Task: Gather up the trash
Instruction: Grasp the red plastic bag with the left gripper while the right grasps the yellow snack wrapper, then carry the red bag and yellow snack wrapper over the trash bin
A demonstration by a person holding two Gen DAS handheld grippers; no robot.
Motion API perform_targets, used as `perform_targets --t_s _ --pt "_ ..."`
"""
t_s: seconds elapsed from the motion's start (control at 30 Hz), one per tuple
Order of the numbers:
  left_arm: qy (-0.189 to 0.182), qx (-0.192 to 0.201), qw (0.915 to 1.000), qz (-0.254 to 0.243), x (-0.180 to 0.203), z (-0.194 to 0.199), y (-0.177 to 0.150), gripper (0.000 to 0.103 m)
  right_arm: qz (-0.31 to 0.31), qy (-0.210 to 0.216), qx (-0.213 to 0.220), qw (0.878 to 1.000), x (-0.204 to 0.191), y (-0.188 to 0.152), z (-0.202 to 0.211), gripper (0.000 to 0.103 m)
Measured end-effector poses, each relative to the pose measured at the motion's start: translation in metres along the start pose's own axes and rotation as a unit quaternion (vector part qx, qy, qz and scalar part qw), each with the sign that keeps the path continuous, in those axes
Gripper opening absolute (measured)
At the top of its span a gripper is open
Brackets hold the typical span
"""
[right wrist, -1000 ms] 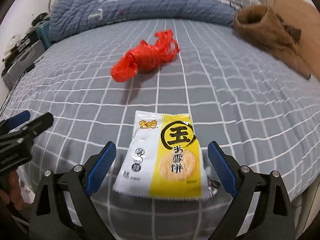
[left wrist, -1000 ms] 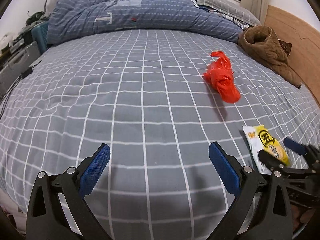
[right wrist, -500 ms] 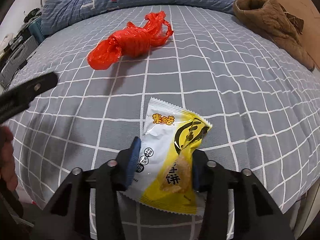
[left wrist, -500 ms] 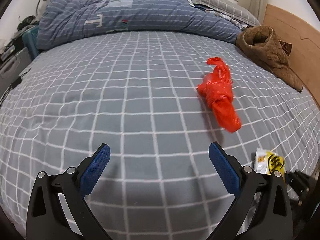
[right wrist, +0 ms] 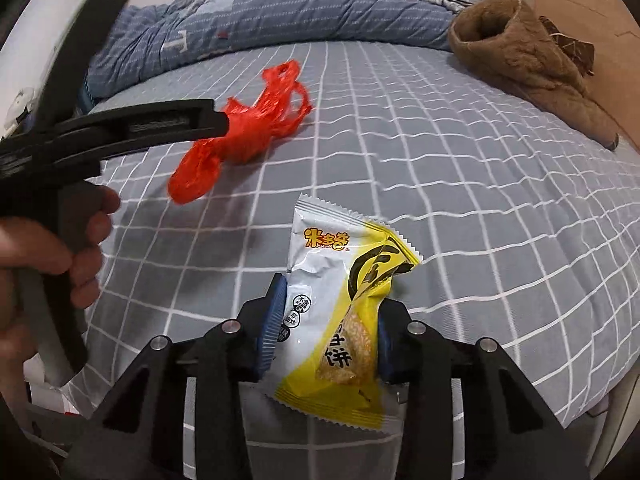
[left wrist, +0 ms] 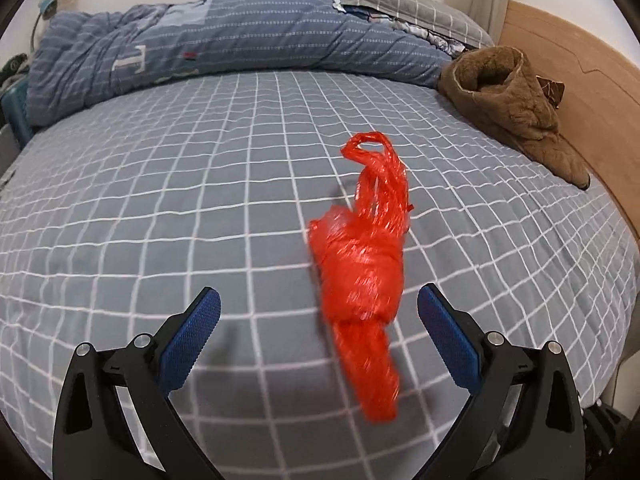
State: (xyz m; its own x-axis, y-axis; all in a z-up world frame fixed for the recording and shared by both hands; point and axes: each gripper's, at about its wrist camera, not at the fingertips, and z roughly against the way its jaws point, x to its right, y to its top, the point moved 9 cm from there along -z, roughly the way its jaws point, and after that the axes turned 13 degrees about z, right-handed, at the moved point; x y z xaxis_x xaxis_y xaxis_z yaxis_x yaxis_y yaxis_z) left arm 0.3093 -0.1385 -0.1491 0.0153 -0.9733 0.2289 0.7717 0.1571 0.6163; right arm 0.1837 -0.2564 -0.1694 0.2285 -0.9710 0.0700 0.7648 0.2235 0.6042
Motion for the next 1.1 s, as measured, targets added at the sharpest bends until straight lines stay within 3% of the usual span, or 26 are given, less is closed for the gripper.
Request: perform_targets --t_s 0.23,0.4,0.43,0.57,1.1 --pt "0.000 -0.008 0.9997 -0.024 0.023 -0.029 0.008 0.093 -0.013 0.001 0.000 1.000 0.018 -0.005 -0.006 0.038" --pt "0.009 -0.034 0.9987 -0.038 0.025 -0.051 -0.001 0.067 -0.015 0.002 -0.001 1.000 0.019 -0.005 -0.009 0.038" --pt "0.006 -0.042 0.9983 -0.041 0.026 -0.055 -0.004 0.054 -0.016 0.002 -0.002 1.000 0.019 -0.006 -0.010 0.038" --pt "0.009 -0.043 0.9981 -0.043 0.025 -0.057 -0.008 0.044 -0.016 0.000 -0.006 1.000 0.016 -0.008 -0.012 0.038" --pt "0.019 -0.015 0.9996 -0.014 0.012 -0.011 -0.010 0.042 -0.006 -0.003 -0.001 1.000 0.009 -0.001 -0.005 0.038"
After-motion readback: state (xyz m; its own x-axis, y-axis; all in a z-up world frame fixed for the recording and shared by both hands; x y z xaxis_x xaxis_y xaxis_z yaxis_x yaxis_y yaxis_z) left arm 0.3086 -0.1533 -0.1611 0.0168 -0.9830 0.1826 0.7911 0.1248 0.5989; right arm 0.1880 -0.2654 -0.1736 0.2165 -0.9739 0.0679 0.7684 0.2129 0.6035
